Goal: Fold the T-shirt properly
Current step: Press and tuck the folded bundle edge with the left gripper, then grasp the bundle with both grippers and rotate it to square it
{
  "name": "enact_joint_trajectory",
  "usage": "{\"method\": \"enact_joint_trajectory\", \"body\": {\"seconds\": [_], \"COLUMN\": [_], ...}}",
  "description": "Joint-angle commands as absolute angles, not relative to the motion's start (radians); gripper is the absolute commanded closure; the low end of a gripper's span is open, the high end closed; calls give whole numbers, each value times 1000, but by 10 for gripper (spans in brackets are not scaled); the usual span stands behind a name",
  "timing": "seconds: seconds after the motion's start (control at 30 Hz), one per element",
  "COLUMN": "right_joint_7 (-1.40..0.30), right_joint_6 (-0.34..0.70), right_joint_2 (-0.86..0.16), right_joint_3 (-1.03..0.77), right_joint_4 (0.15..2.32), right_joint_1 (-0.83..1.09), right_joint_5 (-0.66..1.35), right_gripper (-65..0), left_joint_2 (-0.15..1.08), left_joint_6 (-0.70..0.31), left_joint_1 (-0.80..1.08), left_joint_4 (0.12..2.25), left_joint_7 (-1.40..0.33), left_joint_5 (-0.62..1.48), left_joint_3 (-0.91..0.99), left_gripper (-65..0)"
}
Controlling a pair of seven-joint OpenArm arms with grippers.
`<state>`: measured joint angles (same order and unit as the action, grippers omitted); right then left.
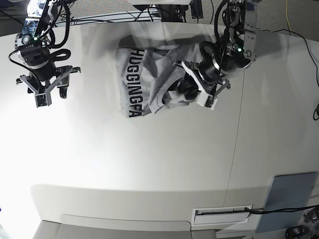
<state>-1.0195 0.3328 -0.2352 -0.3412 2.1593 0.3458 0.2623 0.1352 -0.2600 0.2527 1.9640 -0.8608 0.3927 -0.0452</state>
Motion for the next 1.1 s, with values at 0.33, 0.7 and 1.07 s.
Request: {"method": "enact_joint_trajectory", "body": {"seconds": [0.33, 0.7, 1.07], "right_joint_7": [-998, -997, -956], "right_joint_6": [340, 348, 355], "right_joint_2": [-250, -250, -249], "right_joint_3": [-346, -346, -254], "right_joint_4": [2178, 2178, 2170], "right_joint_1": [341, 341, 270], "right_joint_5": [268, 268, 335], "right_gripper": [-296, -296, -78], "left_joint_2": [190, 253, 276], "left_joint_6": [-165, -175, -575], "left_joint_1": [76, 53, 247], "left_joint_4": [1823, 1835, 1957], "left_joint_7": [-785, -788, -921], "left_joint_5": [-2, 40, 719], "left_joint_3": [-43, -5, 90], "left_gripper": [0, -303, 0]}}
